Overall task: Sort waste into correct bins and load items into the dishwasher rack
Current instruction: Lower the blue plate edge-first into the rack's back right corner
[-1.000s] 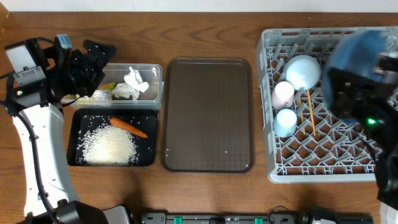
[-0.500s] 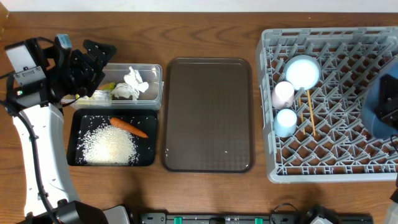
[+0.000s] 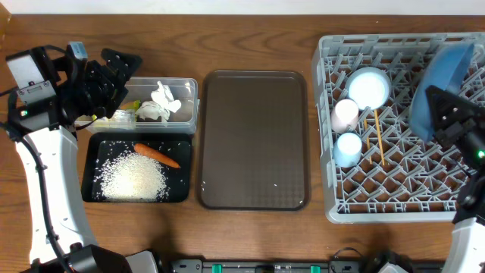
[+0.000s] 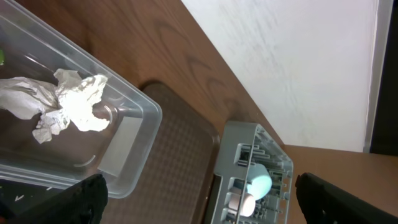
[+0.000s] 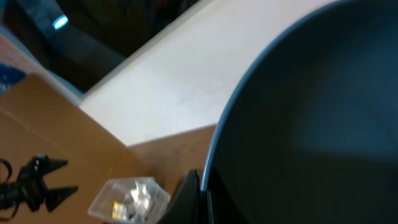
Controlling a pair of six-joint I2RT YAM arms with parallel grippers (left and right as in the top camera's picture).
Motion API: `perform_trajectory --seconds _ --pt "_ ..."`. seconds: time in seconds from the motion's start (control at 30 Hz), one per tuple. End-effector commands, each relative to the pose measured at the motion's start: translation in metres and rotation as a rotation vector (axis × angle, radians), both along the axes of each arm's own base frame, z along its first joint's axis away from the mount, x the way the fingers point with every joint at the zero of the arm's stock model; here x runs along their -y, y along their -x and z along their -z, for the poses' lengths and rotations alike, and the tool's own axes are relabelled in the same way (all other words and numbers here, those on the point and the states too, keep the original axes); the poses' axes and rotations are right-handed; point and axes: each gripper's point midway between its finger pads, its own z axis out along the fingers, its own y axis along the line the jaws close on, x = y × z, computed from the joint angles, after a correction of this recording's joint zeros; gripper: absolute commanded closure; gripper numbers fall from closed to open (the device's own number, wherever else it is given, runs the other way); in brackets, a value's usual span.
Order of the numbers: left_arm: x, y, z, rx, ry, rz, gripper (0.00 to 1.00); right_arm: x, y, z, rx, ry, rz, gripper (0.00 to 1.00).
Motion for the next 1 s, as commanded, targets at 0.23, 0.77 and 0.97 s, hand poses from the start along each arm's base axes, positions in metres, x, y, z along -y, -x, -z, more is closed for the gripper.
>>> perform_trajectory --seconds 0.23,0.77,0.97 --pt "-0.001 0.0 0.001 -0.005 0.003 -0.007 0.02 0.001 -0.005 0.05 0.009 -0.047 0.032 0.99" --pt "-0.001 0.0 0.001 -0.005 0.003 -0.007 0.02 0.029 -0.053 0.061 0.147 -0.238 -0.044 0.99" --pt "-0.001 0.0 0.001 -0.005 0.003 -0.007 0.02 0.039 -0.064 0.079 0.179 -0.287 -0.042 0.99"
